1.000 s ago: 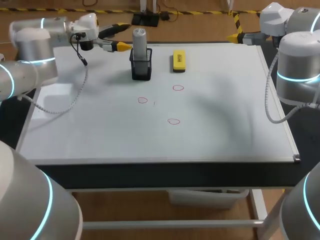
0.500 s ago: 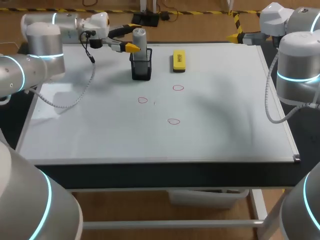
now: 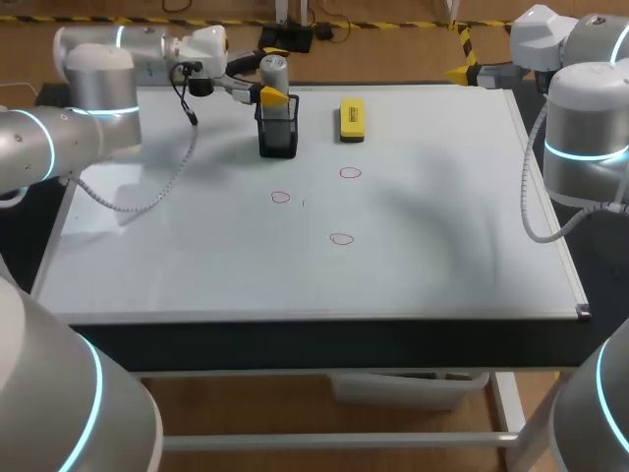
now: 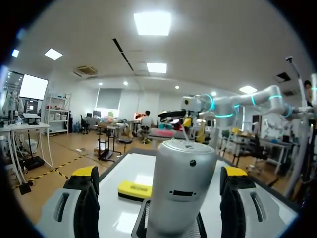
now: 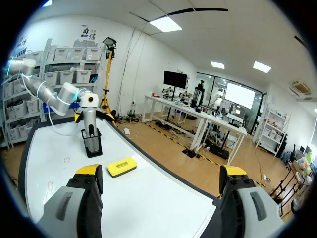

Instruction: Pick up the inspection probe, press it on each red-marked spot on the whiteboard one by one, put down the probe, pick up the eraser, and wipe off all the red marks.

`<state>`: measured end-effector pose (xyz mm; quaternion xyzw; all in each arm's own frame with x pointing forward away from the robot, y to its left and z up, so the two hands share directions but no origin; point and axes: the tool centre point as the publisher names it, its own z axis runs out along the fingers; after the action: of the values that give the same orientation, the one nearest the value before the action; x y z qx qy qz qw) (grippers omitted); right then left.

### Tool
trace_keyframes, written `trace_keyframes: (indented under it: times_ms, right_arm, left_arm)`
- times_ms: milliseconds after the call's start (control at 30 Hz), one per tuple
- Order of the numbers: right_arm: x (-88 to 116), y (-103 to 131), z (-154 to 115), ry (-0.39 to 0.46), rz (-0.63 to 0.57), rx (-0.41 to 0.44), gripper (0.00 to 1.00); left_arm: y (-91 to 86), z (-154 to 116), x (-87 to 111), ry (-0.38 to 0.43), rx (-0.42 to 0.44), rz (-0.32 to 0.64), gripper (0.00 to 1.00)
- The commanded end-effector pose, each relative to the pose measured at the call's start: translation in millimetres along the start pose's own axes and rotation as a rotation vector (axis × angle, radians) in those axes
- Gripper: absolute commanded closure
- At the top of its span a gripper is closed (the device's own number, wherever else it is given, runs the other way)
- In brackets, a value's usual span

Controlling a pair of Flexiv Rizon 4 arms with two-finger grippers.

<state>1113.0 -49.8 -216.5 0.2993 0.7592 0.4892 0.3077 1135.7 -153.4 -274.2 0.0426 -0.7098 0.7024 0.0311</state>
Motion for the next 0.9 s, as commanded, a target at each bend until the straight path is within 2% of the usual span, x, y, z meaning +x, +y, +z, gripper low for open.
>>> trace_keyframes:
  times_ms: [33, 300, 533, 900]
  right_arm:
    - [-0.4, -0.1, 0.2, 0.001, 0.000, 0.000, 0.00]
    - [-0.4, -0.1, 0.2, 0.001, 0.000, 0.000, 0.00]
    - [-0.4, -0.1, 0.2, 0.001, 0.000, 0.000, 0.00]
    - [-0.4, -0.1, 0.2, 0.001, 0.000, 0.000, 0.00]
  left_arm:
    - [-2.7, 2.5, 10.8, -0.057, -0.002, -0.004, 0.00]
    - [-1.1, -0.4, 11.2, -0.078, 0.004, -0.013, 0.00]
    - [0.2, 0.5, 13.3, -0.145, -0.002, -0.016, 0.00]
    - [2.5, 2.0, 10.6, -0.162, -0.002, -0.017, 0.00]
